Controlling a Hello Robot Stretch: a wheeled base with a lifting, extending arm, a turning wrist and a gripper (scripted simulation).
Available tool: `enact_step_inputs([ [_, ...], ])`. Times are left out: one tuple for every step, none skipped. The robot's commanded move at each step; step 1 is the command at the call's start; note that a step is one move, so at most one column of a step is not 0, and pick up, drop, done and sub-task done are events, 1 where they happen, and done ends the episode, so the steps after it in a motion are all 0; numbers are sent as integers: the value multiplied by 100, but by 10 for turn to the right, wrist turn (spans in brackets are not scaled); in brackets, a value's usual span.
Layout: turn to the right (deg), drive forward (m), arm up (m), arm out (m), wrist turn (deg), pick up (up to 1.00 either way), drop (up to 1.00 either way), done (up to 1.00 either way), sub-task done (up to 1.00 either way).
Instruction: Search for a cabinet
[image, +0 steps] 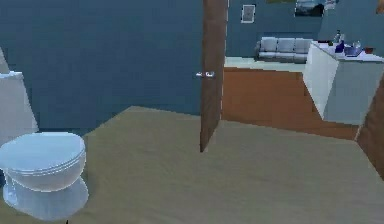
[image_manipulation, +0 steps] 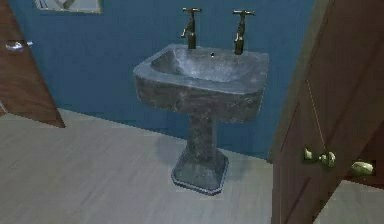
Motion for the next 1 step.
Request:
enact_step_inputs([
  [180,0,0,0,0,0,0,0,0],
])
